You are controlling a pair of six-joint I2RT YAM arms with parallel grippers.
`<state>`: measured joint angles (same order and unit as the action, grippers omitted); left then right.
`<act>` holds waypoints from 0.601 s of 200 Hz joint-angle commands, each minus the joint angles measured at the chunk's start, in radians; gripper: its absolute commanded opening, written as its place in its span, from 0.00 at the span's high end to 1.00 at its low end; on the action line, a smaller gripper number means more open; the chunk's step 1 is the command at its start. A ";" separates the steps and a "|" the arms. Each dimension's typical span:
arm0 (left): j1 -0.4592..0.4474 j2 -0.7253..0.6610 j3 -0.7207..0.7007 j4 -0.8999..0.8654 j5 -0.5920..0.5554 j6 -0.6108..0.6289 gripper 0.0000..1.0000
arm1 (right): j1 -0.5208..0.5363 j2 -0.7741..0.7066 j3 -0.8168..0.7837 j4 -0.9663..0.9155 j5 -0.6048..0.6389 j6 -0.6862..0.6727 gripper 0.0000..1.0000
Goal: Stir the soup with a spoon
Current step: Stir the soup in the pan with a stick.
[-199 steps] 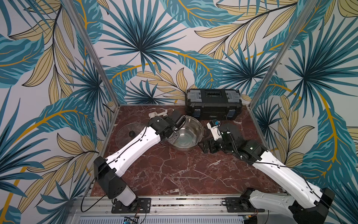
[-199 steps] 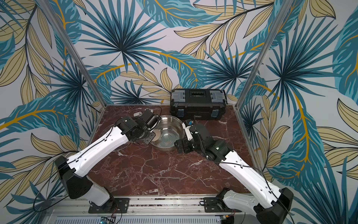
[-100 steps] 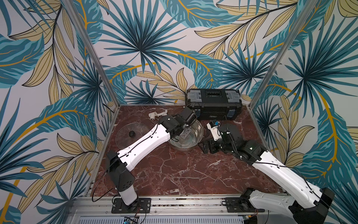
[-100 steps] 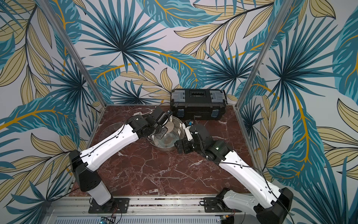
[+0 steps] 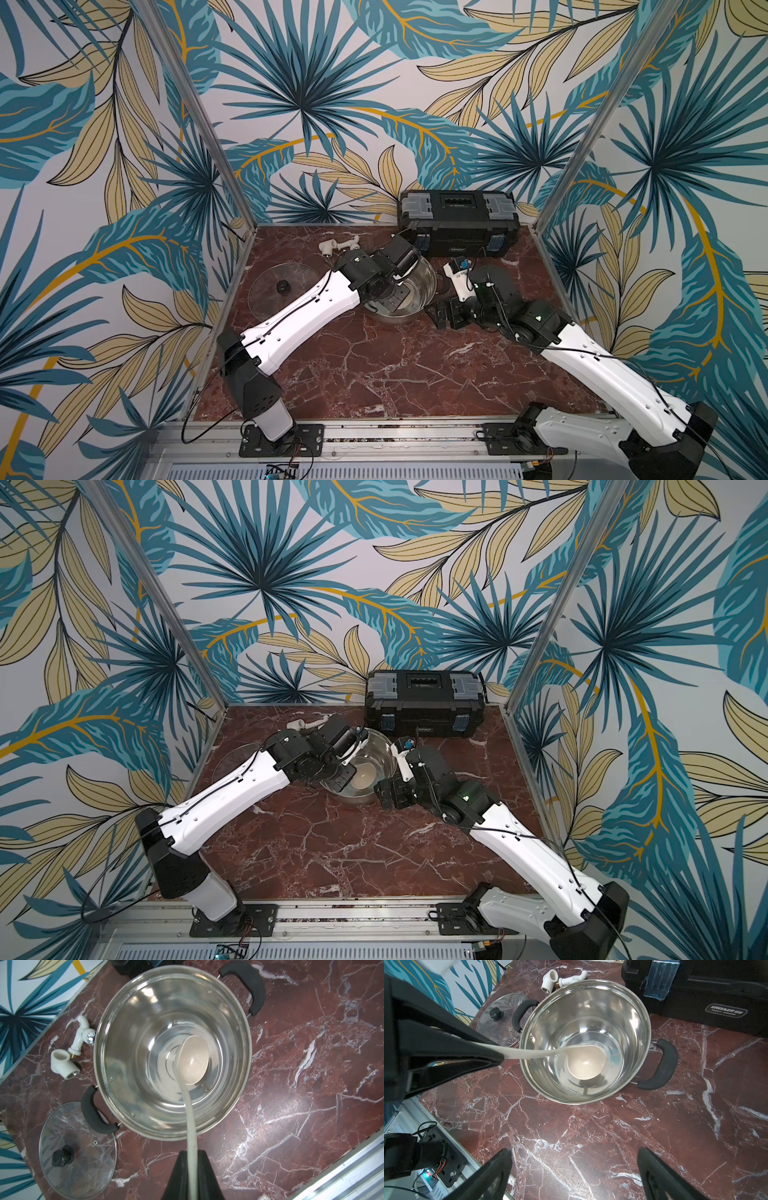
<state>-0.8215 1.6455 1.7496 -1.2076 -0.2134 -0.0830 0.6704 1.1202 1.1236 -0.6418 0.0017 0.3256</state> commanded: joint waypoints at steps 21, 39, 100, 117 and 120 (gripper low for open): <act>0.026 -0.023 -0.022 -0.098 -0.118 0.041 1.00 | 0.005 0.007 -0.011 0.027 -0.012 0.006 0.01; 0.039 0.002 0.009 -0.098 -0.172 0.056 1.00 | 0.005 0.004 -0.010 0.023 -0.009 0.006 0.00; 0.042 0.081 0.101 0.042 -0.229 0.081 1.00 | 0.006 -0.019 -0.016 0.001 0.008 0.002 0.01; 0.030 0.075 0.098 0.118 -0.216 0.080 1.00 | 0.006 -0.022 -0.018 -0.003 0.012 0.002 0.01; 0.027 0.073 0.097 0.129 -0.214 0.080 1.00 | 0.005 -0.024 -0.019 -0.003 0.012 0.002 0.01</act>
<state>-0.7788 1.7359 1.7870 -1.2095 -0.4137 -0.0113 0.6704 1.1202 1.1236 -0.6331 -0.0002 0.3256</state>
